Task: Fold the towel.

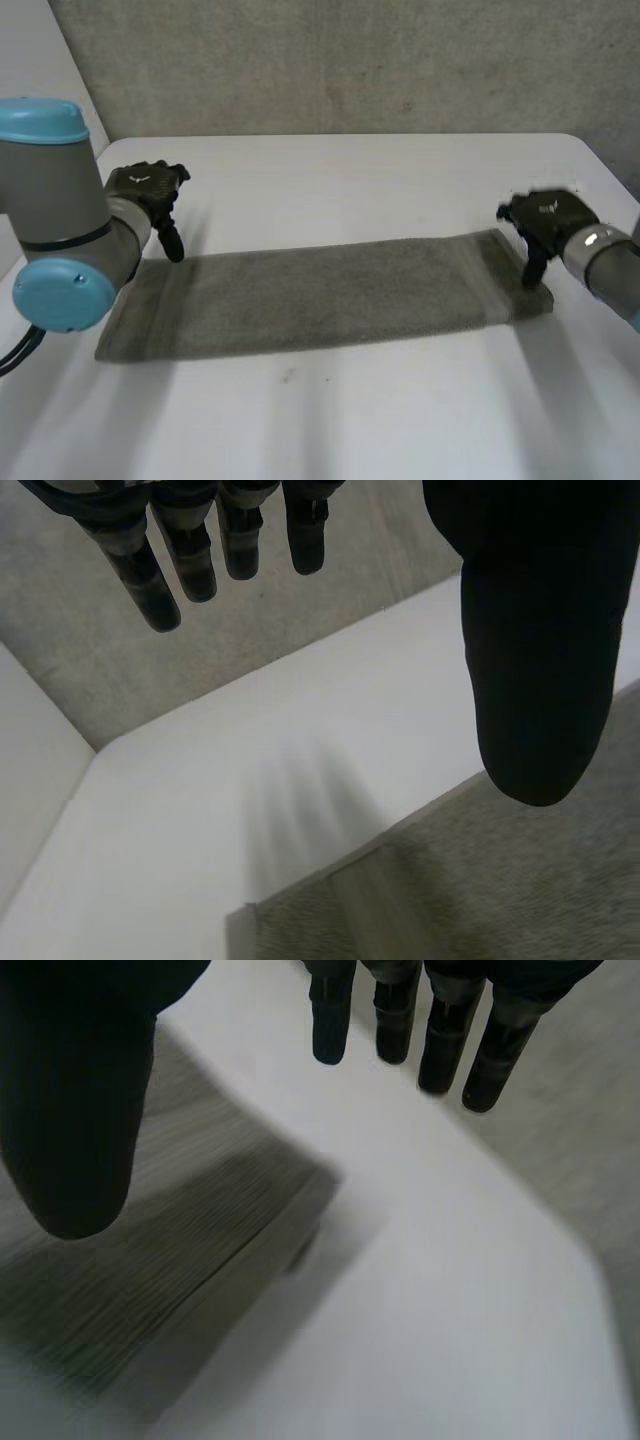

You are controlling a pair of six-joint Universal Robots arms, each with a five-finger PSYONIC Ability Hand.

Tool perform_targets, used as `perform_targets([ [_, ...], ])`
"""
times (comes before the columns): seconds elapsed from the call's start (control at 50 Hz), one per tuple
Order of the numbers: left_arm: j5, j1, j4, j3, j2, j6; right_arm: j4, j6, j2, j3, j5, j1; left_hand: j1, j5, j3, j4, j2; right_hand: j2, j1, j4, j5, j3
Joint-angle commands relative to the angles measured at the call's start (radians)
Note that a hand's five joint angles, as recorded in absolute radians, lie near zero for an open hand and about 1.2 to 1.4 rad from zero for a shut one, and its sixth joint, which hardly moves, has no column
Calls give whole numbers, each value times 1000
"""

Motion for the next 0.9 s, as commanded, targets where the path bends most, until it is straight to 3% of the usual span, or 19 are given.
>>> perform_targets([
  [0.02, 25, 12, 73, -146, 75, -151, 7, -47, 25, 126, -69, -74, -3, -29, 6, 6, 8, 292, 308, 290, 286, 308],
  [0.14, 56, 17, 174, -246, 119, -163, -96, -80, 40, 161, -80, -84, 3, -23, 12, 12, 14, 560, 576, 557, 553, 575],
  [0.18, 56, 17, 194, -264, 133, -163, -156, -92, 63, 168, -77, -87, 3, -23, 12, 12, 14, 808, 824, 805, 802, 823],
  [0.2, 56, 17, 194, -264, 133, -163, -156, -92, 63, 168, -77, -87, 3, -23, 12, 12, 14, 809, 825, 807, 803, 825],
  [0.22, 56, 17, 194, -270, 138, -163, -171, -101, 77, 165, -64, -87, 3, -23, 12, 12, 14, 1132, 1148, 1129, 1126, 1147],
  [0.3, 56, 15, 196, -275, 144, -163, -191, -144, 76, 163, -28, -107, 0, -26, 9, 9, 11, 1161, 1177, 1158, 1154, 1176],
  [0.4, 56, 15, 197, -278, 164, -163, -229, -350, -7, 163, 143, -193, 0, -26, 9, 9, 11, 1161, 1177, 1158, 1154, 1176],
  [0.5, 56, 13, 196, -283, 191, -165, -260, -524, -50, 158, 187, -250, 0, -26, 9, 9, 11, 1161, 1177, 1158, 1154, 1176],
  [0.58, 56, 15, 199, -292, 197, -165, -288, -547, -63, 140, 187, -242, 0, -26, 9, 9, 11, 1161, 1177, 1158, 1154, 1176],
  [0.72, 56, 15, 197, -293, 199, -165, -355, -377, -119, 109, 148, -43, -3, -29, 6, 6, 8, 1161, 1177, 1158, 1154, 1176],
  [0.76, 53, 15, 197, -295, 199, -166, -413, -250, -136, 131, 64, 107, -3, -29, 6, 6, 8, 1161, 1177, 1158, 1154, 1176],
  [0.78, 53, 15, 197, -295, 199, -166, -414, -250, -136, 131, 64, 107, -3, -29, 6, 6, 8, 1161, 1177, 1158, 1154, 1176],
  [0.82, 53, 17, 197, -296, 202, -166, -443, -195, -138, 163, -31, 246, -3, -29, 6, 6, 8, 1161, 1177, 1158, 1154, 1176],
  [0.84, 53, 17, 197, -301, 207, -166, -443, -195, -138, 163, -31, 247, -3, -29, 6, 6, 8, 1161, 1177, 1158, 1154, 1176],
  [0.9, 54, 15, 200, -312, 210, -166, -467, -181, -119, 190, -108, 400, -3, -29, 6, 6, 8, 1161, 1177, 1158, 1154, 1176],
])
